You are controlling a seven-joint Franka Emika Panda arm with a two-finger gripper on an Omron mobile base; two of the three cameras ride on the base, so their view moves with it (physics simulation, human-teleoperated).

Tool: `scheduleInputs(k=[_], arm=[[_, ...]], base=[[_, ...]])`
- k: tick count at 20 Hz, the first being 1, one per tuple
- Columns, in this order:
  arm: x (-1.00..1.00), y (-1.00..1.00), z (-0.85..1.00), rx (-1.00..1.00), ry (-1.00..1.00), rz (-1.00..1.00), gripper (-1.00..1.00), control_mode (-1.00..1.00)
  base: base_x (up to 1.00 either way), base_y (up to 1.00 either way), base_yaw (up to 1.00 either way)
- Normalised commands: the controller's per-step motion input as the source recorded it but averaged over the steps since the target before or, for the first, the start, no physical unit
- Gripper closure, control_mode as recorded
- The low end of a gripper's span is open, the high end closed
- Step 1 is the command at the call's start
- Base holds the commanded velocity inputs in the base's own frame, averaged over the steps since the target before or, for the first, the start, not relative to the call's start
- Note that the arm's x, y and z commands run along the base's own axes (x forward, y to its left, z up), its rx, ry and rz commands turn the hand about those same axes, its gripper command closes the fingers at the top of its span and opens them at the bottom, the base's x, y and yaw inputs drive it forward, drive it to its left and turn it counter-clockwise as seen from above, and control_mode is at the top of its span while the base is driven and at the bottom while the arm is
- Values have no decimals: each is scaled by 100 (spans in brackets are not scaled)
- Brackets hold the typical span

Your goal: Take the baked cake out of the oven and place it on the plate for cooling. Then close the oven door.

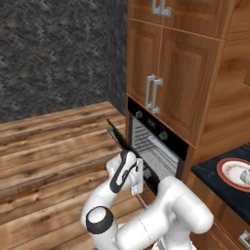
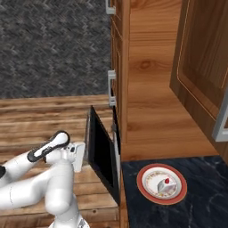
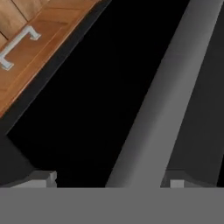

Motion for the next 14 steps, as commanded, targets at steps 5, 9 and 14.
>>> scheduleInputs(k=[5,9,14], arm=[[-17,-20,-100,-45,-41,-79,-100,-100],[-11,-25,-100,-45,-38,-76,-100,-100],[-3,-32,-100,-43,-35,-73,-100,-100]], base=[[0,0,0],[0,0,0],[0,0,0]])
